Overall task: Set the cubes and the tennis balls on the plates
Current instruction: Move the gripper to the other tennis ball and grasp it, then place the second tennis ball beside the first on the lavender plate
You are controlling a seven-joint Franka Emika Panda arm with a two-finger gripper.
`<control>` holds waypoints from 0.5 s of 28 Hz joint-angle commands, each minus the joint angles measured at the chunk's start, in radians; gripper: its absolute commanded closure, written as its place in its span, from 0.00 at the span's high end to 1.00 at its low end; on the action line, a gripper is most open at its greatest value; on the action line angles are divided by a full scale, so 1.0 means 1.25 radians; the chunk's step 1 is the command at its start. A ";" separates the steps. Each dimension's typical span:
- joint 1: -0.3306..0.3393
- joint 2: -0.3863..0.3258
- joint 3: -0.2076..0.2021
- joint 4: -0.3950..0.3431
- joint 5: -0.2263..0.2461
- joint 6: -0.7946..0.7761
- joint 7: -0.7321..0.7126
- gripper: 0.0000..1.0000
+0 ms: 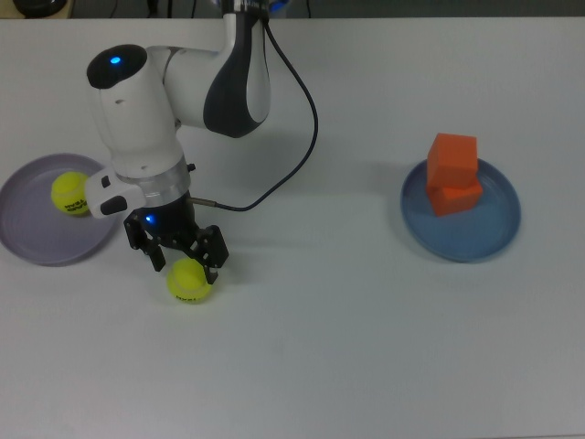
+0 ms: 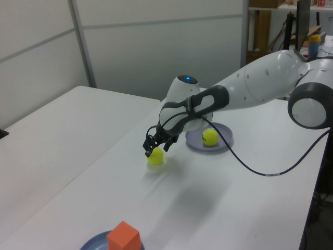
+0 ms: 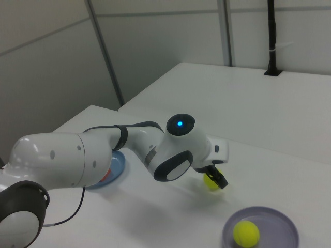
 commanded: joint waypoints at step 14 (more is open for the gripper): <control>0.004 0.040 0.017 0.021 -0.002 0.099 0.018 0.00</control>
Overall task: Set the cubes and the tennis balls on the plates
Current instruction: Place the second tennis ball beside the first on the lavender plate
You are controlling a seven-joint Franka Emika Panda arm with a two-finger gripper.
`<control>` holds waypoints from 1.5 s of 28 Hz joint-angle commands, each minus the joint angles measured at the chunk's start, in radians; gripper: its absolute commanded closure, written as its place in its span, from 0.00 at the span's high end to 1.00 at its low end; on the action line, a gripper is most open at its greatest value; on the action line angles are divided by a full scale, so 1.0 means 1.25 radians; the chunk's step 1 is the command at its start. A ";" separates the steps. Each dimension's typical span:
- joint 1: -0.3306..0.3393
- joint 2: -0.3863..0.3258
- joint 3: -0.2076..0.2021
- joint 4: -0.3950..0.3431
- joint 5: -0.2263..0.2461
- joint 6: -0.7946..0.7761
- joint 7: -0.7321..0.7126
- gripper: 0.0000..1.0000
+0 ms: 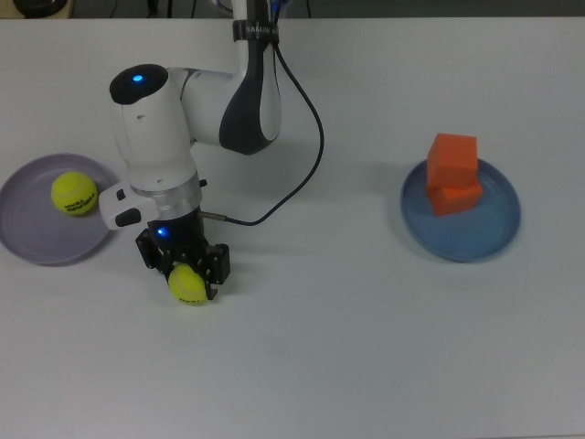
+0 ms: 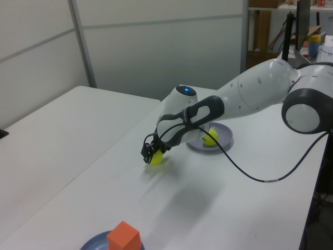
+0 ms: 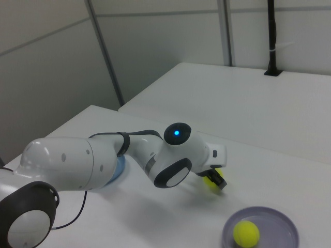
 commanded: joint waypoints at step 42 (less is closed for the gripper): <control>-0.079 -0.172 -0.214 -0.078 0.003 -0.214 -0.021 1.00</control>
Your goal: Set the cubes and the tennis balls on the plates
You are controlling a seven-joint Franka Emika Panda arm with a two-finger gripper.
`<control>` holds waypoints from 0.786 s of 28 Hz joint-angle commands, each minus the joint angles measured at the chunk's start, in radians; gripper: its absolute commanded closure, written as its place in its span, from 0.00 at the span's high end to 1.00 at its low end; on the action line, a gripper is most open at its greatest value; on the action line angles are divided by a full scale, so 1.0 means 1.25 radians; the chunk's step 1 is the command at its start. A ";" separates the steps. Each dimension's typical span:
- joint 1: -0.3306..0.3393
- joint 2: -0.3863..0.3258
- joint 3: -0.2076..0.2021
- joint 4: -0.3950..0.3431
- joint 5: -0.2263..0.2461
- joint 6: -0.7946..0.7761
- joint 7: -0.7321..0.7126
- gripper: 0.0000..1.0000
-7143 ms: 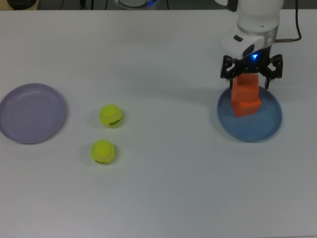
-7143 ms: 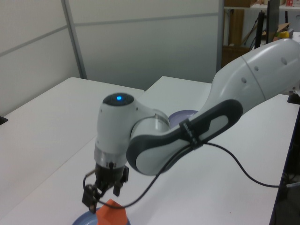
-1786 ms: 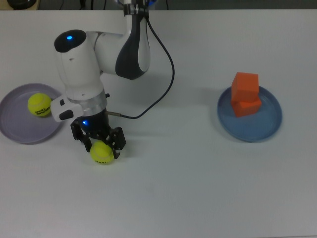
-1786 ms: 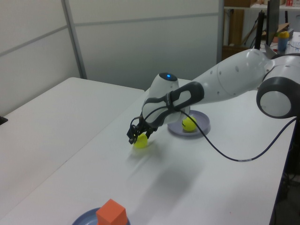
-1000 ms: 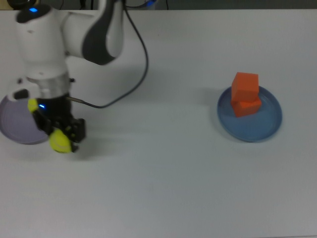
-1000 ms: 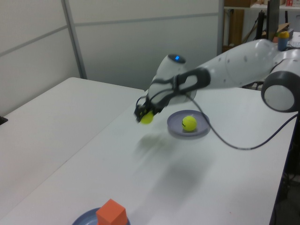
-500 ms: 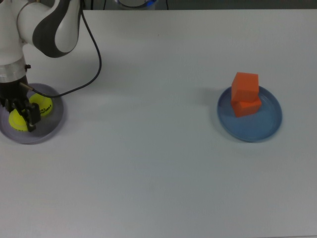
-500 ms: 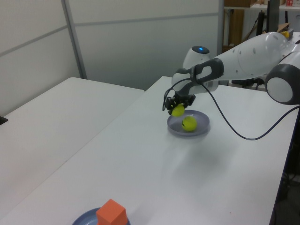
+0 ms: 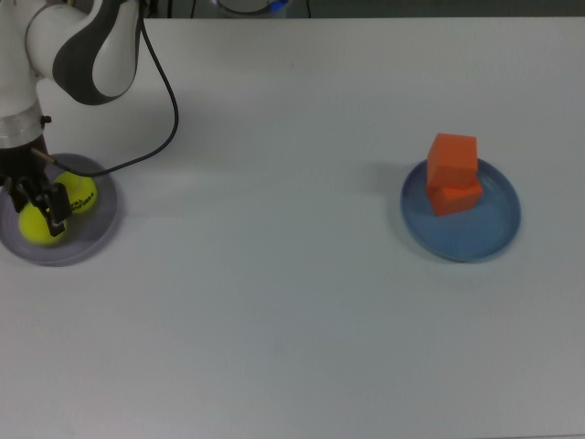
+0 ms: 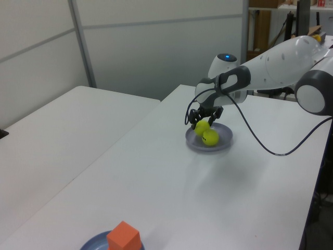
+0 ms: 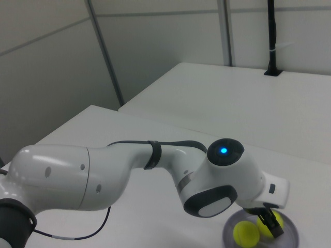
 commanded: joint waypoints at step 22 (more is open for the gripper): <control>0.005 -0.374 0.135 0.021 -0.192 -0.524 0.131 1.00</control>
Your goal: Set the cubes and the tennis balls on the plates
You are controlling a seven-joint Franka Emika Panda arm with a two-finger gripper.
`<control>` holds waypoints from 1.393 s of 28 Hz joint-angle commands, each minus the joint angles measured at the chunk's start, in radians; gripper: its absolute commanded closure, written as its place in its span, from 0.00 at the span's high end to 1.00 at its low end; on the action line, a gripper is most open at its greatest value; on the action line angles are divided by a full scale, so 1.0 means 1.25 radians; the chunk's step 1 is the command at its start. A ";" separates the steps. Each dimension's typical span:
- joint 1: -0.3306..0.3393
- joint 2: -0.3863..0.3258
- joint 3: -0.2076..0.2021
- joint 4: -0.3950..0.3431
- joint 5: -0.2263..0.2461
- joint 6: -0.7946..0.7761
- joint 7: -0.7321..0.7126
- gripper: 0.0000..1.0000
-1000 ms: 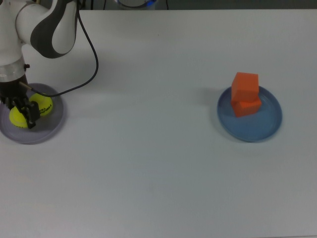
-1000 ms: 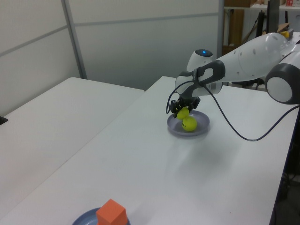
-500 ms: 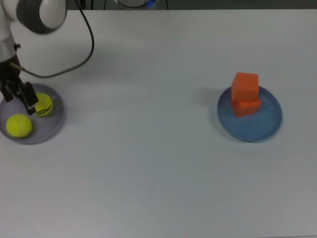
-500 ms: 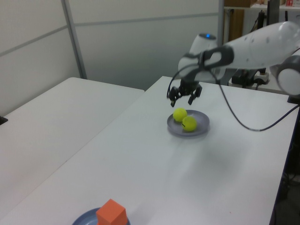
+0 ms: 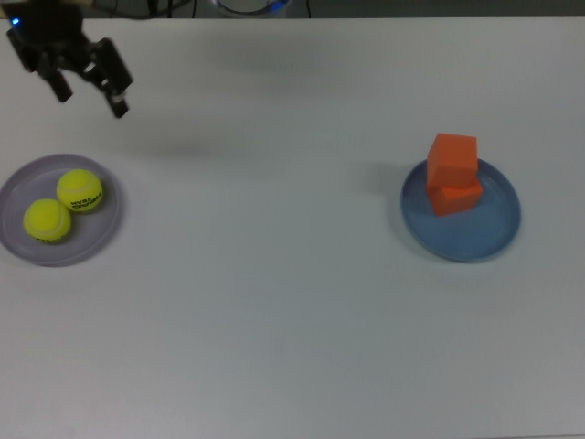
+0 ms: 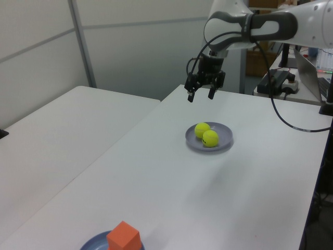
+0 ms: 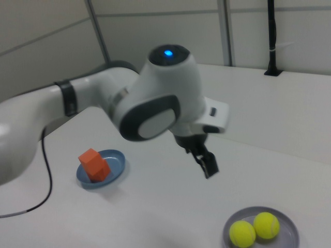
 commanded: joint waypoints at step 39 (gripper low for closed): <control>0.003 -0.081 0.080 0.059 -0.130 -0.197 0.072 1.00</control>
